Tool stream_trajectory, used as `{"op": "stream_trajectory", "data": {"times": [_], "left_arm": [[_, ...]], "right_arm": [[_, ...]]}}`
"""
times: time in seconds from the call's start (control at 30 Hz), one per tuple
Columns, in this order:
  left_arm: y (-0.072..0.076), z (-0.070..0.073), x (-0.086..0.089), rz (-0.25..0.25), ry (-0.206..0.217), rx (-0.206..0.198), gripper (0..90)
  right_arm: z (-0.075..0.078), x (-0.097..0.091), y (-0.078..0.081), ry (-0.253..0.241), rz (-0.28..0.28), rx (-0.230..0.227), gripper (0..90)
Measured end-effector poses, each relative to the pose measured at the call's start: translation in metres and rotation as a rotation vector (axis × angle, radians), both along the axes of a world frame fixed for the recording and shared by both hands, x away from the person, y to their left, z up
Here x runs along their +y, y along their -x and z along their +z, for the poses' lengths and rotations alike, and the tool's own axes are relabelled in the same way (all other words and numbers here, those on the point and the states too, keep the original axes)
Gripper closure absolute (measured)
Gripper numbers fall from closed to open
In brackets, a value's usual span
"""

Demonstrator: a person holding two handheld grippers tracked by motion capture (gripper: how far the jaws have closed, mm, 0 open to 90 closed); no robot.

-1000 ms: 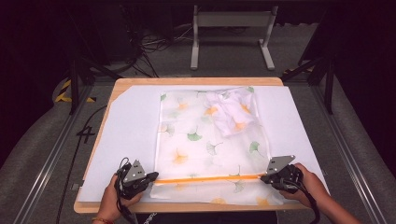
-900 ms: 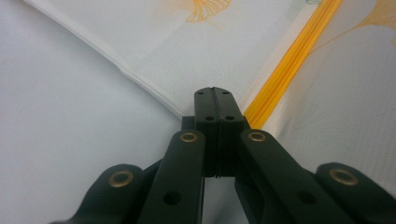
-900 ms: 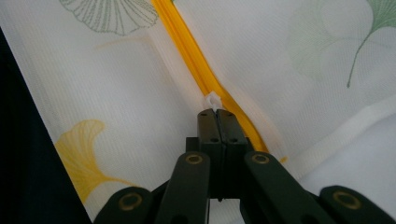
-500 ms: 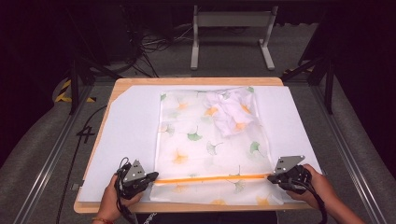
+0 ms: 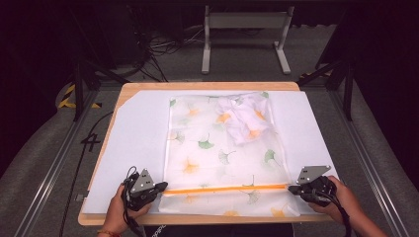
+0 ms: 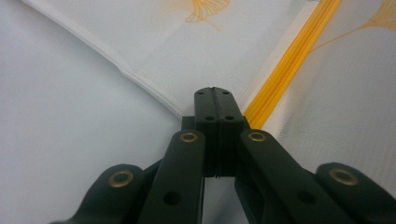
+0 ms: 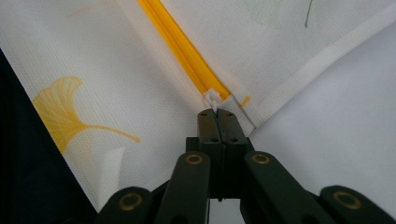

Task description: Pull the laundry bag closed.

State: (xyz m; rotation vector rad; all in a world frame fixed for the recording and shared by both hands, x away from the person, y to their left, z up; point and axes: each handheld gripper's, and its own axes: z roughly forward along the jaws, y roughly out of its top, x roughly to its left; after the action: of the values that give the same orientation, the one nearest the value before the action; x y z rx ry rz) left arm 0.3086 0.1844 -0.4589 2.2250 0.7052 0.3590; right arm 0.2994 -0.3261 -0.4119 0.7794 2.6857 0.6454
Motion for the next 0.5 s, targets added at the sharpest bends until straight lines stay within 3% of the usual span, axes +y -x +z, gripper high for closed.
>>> {"op": "stream_trajectory", "data": {"times": [0.43, 0.5], "left_arm": [[0.0006, 0.001, 0.0018, 0.008, 0.006, 0.0, 90.0], [0.0012, 0.0022, 0.005, 0.017, 0.015, -0.002, 90.0]], "right_arm": [[-0.0024, -0.0059, 0.0046, -0.08, -0.014, -0.025, 90.0], [-0.0006, -0.0059, 0.0066, -0.099, -0.015, -0.051, 89.4]]}}
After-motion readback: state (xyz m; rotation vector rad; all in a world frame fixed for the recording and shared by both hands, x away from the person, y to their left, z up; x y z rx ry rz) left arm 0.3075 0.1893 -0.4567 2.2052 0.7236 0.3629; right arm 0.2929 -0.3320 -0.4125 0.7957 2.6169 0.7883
